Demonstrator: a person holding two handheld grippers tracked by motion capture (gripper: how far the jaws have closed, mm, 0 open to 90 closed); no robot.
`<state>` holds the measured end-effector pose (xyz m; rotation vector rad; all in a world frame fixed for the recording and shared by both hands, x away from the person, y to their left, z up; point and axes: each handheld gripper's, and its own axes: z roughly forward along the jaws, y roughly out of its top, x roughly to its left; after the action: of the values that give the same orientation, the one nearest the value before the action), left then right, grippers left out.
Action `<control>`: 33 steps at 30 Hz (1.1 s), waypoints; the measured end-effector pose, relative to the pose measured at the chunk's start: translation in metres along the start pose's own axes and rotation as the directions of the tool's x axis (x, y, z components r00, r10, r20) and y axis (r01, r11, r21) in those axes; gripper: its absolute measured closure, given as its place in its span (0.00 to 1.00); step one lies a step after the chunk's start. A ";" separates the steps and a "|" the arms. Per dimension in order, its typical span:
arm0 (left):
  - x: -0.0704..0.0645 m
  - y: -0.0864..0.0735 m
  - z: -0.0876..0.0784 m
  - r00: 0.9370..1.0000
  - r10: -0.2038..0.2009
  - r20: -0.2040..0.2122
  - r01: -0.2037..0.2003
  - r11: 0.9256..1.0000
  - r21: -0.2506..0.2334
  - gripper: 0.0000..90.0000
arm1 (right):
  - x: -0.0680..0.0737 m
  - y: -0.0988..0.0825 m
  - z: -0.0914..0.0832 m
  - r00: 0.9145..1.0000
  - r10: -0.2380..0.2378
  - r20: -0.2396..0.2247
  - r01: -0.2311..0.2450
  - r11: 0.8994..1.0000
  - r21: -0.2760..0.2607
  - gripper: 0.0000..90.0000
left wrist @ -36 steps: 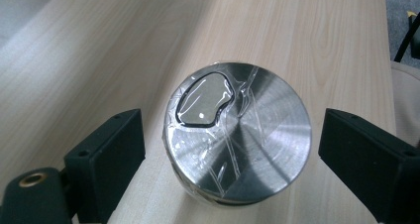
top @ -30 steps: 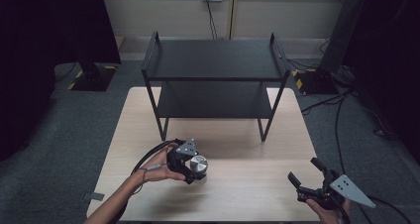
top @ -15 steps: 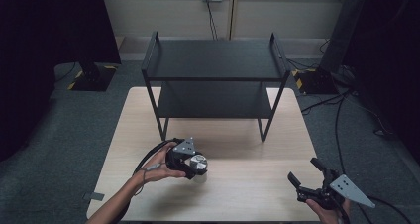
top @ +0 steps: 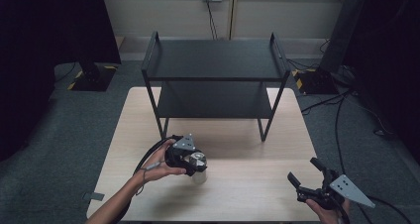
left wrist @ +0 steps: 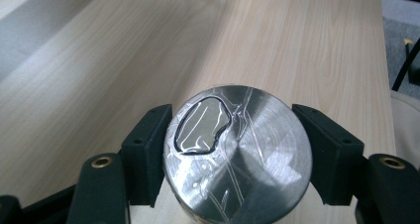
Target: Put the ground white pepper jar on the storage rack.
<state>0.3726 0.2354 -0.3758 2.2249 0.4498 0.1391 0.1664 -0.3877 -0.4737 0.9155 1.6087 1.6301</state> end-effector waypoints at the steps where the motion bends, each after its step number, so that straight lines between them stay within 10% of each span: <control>1: 0.001 0.001 -0.002 1.000 -0.001 -0.002 0.001 1.000 -0.003 0.38 | 0.000 0.000 0.000 1.000 0.001 0.000 -0.001 1.000 0.000 0.02; 18: 0.005 0.049 -0.051 0.998 -0.031 -0.060 0.030 0.999 -0.015 0.38 | 0.000 0.000 0.000 1.000 0.001 -0.004 -0.001 1.000 -0.001 0.02; 33: -0.002 0.145 -0.143 0.995 0.047 -0.083 -0.052 0.997 -0.063 0.38 | -0.001 0.000 0.000 1.000 0.003 -0.012 -0.003 1.000 -0.004 0.03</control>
<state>0.3742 0.2538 -0.1729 2.1725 0.4282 0.2676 0.1673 -0.3889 -0.4738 0.9084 1.6120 1.6433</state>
